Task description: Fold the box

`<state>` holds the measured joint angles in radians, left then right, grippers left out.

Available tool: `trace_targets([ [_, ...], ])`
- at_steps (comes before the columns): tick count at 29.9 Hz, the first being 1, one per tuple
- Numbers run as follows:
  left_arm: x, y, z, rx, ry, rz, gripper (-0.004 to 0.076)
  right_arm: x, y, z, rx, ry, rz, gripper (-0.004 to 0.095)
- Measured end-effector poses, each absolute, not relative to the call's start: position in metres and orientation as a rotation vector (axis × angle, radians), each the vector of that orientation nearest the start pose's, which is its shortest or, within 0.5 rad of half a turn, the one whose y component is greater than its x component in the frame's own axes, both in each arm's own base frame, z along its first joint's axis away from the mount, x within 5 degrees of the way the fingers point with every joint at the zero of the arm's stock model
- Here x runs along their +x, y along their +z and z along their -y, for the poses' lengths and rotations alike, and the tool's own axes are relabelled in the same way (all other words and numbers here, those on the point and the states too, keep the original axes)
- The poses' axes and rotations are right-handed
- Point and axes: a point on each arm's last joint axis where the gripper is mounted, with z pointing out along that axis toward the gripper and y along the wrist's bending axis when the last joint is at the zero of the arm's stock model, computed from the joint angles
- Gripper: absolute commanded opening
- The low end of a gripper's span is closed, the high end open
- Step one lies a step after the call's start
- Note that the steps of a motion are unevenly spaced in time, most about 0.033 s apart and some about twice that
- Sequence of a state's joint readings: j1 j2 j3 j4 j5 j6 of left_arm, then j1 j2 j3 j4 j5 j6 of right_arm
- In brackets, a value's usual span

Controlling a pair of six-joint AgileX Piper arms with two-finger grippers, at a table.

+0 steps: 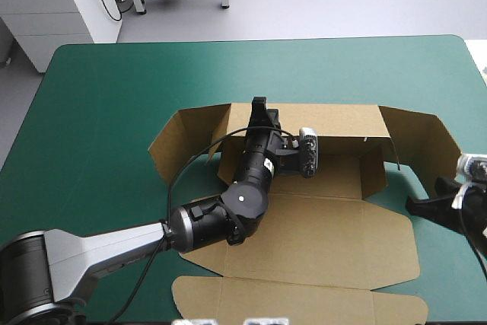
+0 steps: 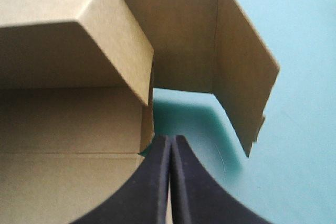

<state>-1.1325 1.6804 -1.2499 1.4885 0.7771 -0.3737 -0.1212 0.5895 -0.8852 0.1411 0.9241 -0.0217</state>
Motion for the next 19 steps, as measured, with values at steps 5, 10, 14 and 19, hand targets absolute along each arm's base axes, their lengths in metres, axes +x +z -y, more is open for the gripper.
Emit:
trace_targets([
  [5,0.21,0.288,0.305,1.473,0.78,-1.2,-0.0008,0.115,0.402,0.002,0.144,0.115,-2.105,-0.0018],
  [10,0.209,0.281,0.303,1.485,0.793,-1.171,-0.0008,0.148,0.413,0.005,0.155,0.138,-2.142,-0.002],
  [14,0.209,0.281,0.303,1.483,0.789,-1.17,-0.0008,0.185,0.406,0.008,0.16,0.163,-2.222,-0.002],
  [19,0.209,0.281,0.303,1.484,0.788,-1.169,-0.0008,0.233,0.412,0.011,0.134,0.202,-2.256,-0.002],
])
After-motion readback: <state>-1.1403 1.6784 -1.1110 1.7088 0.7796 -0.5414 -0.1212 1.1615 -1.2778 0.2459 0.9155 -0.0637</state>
